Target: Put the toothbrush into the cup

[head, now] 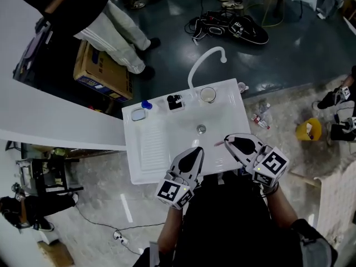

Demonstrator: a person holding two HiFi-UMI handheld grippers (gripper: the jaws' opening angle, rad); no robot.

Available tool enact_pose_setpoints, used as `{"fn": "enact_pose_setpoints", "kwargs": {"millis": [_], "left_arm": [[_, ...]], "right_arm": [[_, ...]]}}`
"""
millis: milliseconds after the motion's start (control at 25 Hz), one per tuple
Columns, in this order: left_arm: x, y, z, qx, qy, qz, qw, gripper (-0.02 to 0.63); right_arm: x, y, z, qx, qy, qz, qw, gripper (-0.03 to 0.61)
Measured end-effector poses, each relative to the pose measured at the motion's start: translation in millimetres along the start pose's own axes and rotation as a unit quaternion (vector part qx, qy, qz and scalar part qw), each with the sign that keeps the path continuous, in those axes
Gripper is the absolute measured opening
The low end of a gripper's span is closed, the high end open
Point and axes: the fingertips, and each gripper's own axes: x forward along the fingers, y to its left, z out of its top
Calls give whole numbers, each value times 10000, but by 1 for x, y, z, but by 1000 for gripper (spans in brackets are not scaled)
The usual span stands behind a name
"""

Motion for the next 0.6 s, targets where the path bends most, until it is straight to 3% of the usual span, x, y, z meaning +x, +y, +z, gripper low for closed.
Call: {"fn": "enact_pose_setpoints", "kwargs": {"millis": [360, 600], "left_arm": [[-4, 42, -2, 34, 148, -483, 9987, 12], [8, 44, -1, 97, 249, -639, 9976, 11]], "right_arm": [[40, -3, -4, -44, 151, -579, 9982, 34], [46, -8, -1, 53, 193, -671, 9975, 34]]}}
